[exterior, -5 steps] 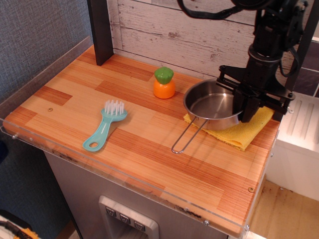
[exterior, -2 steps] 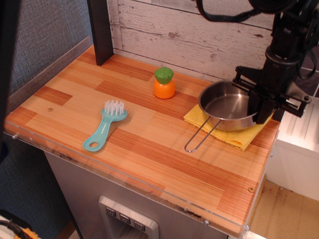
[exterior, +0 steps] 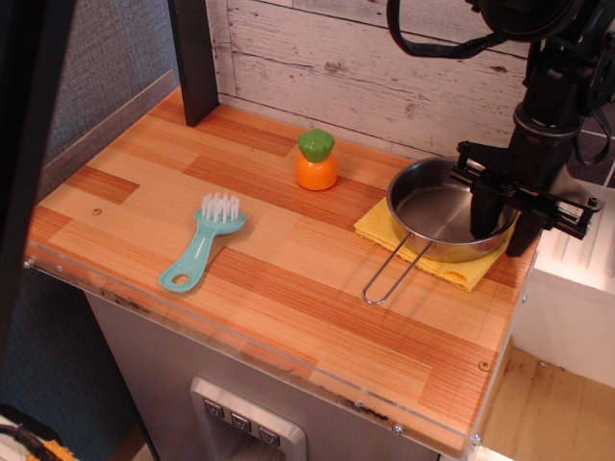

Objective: Put the silver pot on the yellow rag.

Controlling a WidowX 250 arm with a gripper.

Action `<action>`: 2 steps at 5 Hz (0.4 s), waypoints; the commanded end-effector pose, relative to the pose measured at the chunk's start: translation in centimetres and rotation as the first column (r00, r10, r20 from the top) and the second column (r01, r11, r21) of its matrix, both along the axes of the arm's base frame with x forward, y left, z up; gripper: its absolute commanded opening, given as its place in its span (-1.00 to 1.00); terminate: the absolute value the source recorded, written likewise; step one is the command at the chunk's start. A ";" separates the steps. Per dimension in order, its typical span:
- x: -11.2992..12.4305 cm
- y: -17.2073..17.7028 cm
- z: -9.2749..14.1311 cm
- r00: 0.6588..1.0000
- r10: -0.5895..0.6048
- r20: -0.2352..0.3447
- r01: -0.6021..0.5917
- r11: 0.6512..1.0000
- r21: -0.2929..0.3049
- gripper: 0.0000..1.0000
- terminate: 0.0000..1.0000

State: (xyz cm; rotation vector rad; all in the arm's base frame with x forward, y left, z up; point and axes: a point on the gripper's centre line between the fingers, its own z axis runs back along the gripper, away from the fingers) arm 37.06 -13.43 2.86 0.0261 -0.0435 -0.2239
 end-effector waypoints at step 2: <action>-3.9 6.7 8.2 0.986 0.061 0.156 -0.033 0.984 -0.175 1.00 -1.00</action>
